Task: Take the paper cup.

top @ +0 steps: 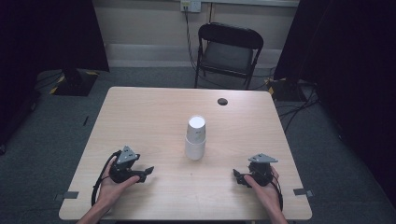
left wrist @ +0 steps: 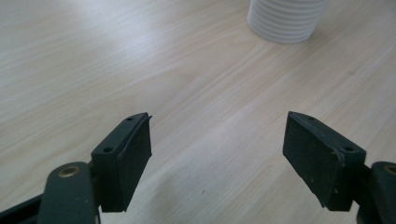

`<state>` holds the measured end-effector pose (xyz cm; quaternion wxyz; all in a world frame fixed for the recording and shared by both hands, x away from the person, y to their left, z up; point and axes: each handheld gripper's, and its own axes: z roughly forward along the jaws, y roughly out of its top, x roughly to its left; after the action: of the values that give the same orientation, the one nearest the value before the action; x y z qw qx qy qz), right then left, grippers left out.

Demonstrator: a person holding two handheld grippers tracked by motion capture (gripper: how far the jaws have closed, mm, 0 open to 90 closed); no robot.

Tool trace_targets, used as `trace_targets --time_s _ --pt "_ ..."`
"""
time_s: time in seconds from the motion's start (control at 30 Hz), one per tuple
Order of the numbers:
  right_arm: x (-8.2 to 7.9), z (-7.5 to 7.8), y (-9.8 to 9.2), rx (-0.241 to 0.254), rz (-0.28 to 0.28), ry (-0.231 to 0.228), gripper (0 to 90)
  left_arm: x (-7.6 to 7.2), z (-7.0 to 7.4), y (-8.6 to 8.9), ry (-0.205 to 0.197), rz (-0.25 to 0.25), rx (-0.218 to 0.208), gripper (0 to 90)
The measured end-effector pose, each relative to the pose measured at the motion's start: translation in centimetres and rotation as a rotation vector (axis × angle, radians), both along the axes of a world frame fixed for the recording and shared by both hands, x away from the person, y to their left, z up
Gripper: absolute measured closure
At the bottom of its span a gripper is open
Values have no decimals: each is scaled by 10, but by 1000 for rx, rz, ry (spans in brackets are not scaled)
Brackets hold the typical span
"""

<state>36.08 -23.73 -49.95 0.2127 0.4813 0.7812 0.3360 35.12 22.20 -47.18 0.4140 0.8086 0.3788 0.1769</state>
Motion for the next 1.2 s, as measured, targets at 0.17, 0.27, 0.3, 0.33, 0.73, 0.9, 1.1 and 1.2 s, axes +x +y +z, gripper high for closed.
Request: trace_targets --time_s 0.17,0.27,0.3,0.33,0.73,0.9,1.1,1.2 --pt "0 0 0 0 -1 0 102 3 9 -6 3 24 -69 256" --pt "0 0 0 -1 -2 -1 102 0 19 -10 -27 26 -96 265" --pt "0 0 0 -1 -3 -1 103 0 21 -11 -28 25 -94 265" --pt "0 0 0 -1 -3 -1 102 -1 23 -11 -29 24 -103 265" --pt "0 0 0 -1 -5 -1 103 4 27 -28 -66 -26 -77 254" --pt "0 0 0 -1 -5 -1 103 2 26 -40 -63 -89 -71 227" --pt "0 0 0 -2 -5 -1 103 7 37 -55 -66 -135 -120 236" --pt "0 0 0 -1 -5 -1 103 11 42 -64 -85 -155 -122 243"
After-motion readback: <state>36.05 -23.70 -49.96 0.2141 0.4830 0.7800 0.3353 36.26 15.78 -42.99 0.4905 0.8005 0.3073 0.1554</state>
